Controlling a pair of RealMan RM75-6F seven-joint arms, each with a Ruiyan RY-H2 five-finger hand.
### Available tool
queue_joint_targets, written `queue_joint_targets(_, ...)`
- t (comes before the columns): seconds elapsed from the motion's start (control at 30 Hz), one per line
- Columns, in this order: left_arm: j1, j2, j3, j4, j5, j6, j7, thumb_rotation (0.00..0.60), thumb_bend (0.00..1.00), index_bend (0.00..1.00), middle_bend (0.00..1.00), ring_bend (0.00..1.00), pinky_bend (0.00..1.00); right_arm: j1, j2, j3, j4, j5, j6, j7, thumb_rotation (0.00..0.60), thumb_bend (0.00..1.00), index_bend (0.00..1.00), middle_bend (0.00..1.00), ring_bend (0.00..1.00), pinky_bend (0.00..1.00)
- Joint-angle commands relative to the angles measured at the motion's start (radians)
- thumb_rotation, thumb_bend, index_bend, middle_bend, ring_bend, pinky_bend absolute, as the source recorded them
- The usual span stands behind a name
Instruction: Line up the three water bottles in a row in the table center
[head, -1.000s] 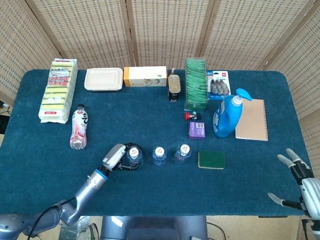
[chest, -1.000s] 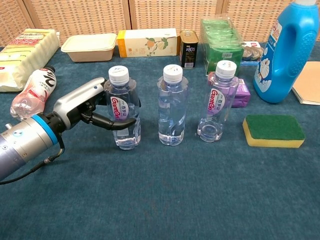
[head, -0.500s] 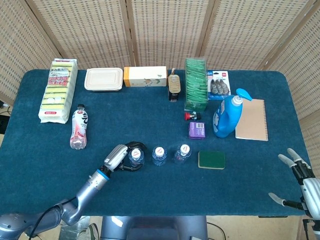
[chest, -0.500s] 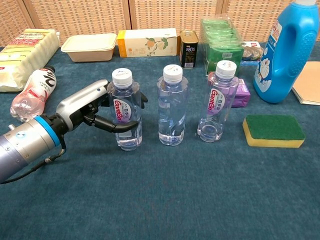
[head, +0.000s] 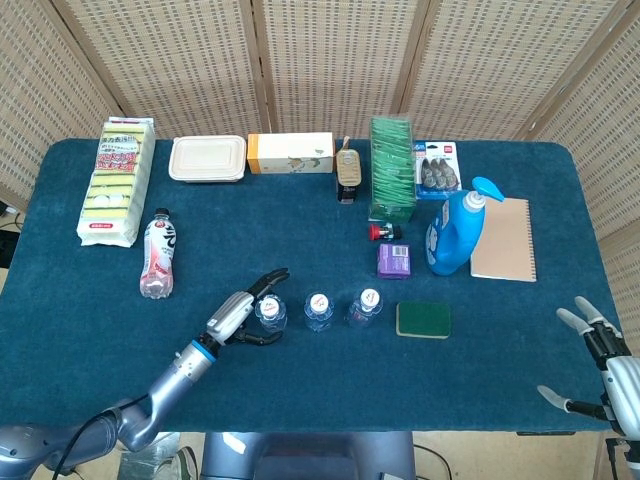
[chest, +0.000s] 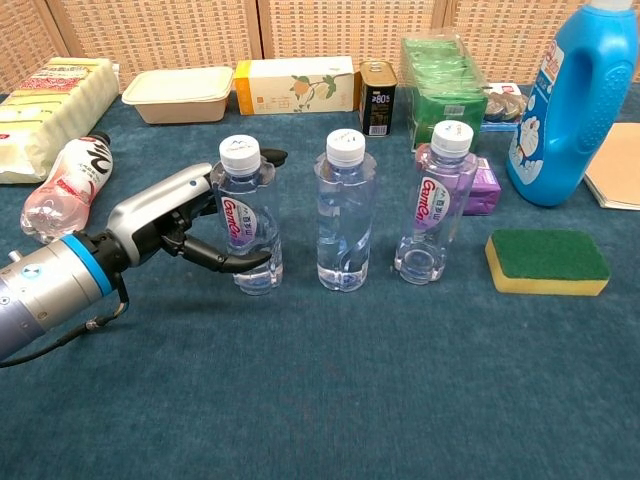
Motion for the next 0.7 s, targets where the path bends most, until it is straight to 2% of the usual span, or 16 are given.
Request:
queue_joint_targets(0.03,0.0,0.005,0.004,-0.009,0.003,-0.002,-0.004,0.6,0.26,0.0,0.0,0.01,0.23,-0.001,0.0,0.0,-0.001,-0.001,0.002,-0.001,0.6,0.0,0.13,0.0,0.0,0.07)
queue_joint_targets(0.7,0.001,0.087,0.01,-0.112,0.003,0.0,-0.035,0.6,0.23,0.0,0.0,0.0,0.23,-0.002,0.002,-0.004,-0.004,-0.01,0.006,-0.008,0.6,0.0,0.13,0.0,0.0,0.07)
